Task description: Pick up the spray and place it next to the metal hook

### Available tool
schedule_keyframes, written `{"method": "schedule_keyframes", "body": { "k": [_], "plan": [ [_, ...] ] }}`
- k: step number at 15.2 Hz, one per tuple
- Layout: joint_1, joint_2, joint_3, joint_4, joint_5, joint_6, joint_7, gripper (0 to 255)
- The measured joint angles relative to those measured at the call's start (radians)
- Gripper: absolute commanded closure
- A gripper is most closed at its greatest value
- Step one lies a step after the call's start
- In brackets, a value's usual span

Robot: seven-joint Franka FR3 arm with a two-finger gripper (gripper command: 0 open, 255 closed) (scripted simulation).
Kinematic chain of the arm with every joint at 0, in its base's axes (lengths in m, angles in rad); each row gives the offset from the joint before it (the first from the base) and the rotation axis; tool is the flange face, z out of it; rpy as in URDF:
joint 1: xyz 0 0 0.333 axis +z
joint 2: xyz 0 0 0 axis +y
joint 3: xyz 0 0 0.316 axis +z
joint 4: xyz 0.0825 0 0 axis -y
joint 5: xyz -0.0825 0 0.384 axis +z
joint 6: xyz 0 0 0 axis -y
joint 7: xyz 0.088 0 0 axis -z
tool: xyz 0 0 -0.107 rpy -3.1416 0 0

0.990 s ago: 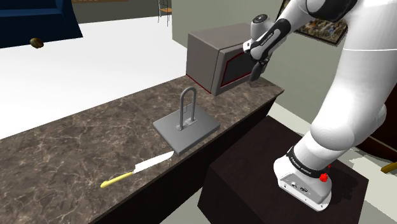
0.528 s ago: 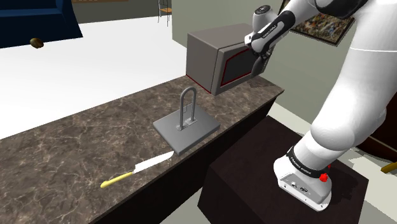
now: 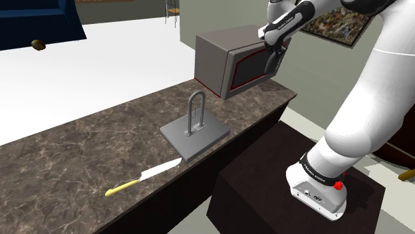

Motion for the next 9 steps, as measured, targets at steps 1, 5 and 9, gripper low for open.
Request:
{"method": "schedule_keyframes", "body": {
  "k": [1,5,9],
  "plan": [
    [0.000,-0.004,0.001,0.006,0.003,-0.009,-0.006,255],
    [0.004,-0.034,0.004,0.024,0.012,-0.054,-0.028,255],
    [0.008,-0.060,0.007,0.048,0.021,-0.099,-0.051,255]
  ]
}}
